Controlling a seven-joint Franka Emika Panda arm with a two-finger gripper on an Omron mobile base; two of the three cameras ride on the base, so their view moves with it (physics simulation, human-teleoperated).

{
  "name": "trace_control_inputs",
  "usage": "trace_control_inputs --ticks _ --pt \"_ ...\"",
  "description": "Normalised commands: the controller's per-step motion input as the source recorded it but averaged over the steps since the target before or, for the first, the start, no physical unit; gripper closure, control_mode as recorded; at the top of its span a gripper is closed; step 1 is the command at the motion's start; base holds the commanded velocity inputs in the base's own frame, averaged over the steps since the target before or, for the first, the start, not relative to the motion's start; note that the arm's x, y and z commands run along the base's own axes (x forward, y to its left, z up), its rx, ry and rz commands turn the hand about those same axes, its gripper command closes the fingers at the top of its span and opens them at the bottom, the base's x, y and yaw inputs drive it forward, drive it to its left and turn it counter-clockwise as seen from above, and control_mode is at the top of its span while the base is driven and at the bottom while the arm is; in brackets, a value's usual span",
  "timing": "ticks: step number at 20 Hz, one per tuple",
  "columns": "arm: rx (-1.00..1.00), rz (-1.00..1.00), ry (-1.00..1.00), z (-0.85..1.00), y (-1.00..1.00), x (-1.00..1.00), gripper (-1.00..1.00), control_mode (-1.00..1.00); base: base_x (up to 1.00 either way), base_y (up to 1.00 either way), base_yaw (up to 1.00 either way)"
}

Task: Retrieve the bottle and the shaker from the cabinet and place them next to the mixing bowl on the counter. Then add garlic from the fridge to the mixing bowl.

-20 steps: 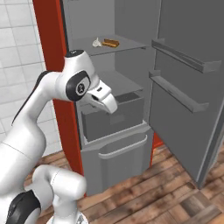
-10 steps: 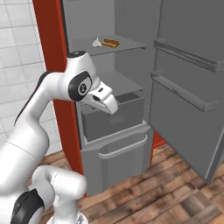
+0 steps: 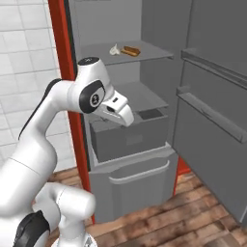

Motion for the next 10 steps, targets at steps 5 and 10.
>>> trace_control_inputs --ticks 5,10 --pt "0.00 0.00 0.00 0.00 0.00 0.00 -1.00 1.00 0.50 -0.33 0.35" --pt "0.00 0.00 0.00 0.00 0.00 0.00 -1.00 1.00 0.36 -0.48 0.30"
